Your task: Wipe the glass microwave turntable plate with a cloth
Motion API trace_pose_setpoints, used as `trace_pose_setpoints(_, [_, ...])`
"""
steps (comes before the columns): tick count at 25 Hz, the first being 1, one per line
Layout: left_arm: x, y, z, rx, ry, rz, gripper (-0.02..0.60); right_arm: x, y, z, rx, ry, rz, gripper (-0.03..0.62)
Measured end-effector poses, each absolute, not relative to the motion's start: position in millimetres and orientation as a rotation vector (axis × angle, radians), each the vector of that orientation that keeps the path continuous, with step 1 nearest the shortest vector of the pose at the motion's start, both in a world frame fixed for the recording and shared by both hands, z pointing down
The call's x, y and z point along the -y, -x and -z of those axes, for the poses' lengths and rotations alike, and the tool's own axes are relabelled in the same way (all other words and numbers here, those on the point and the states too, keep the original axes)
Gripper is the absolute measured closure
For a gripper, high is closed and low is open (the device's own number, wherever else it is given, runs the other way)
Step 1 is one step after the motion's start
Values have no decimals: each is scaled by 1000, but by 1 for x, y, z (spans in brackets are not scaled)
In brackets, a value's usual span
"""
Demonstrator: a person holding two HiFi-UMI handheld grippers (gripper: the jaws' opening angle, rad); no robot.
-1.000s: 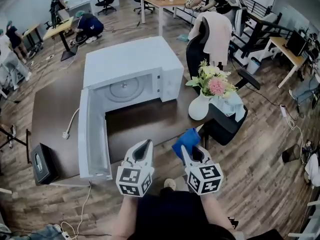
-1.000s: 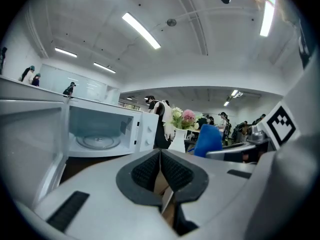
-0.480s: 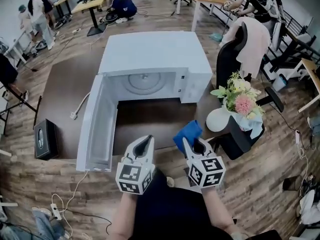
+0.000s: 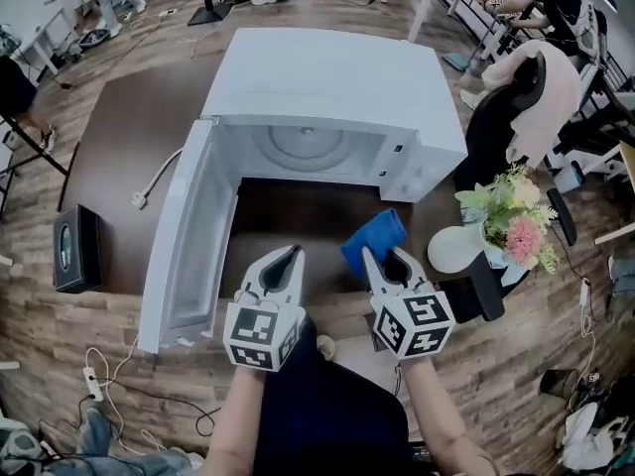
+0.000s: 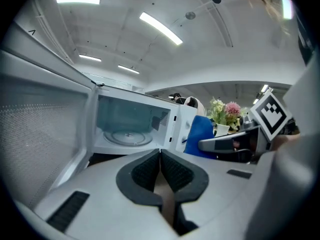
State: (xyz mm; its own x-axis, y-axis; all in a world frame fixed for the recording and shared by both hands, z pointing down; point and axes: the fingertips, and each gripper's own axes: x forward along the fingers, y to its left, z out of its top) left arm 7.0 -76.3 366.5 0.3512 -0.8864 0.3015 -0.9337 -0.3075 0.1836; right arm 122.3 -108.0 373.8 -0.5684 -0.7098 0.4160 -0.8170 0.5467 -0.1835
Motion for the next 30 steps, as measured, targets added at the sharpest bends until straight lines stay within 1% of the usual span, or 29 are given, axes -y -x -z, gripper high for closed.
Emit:
trace_pose_setpoints(7, [100, 13, -387, 1655, -2253, -209, 572, 147, -83, -379, 2520, -1147, -380, 537])
trace_pose_setpoints(12, [118, 31, -404, 1686, -2261, -254, 572, 176, -60, -376, 2508, -1070, -128, 537])
trace_pose_setpoints(16, [128, 45, -410, 1710, -2245, -209, 572, 201, -42, -371, 2478, -1018, 56, 537])
trace_pose_setpoints(25, [142, 57, -421, 1746, -2237, -169, 572, 242, 23, -366, 2215, -840, 725, 536])
trace_pose_setpoints(30, [142, 58, -426, 1764, -2233, -156, 572, 266, 53, -378, 2033, -744, 1002, 537])
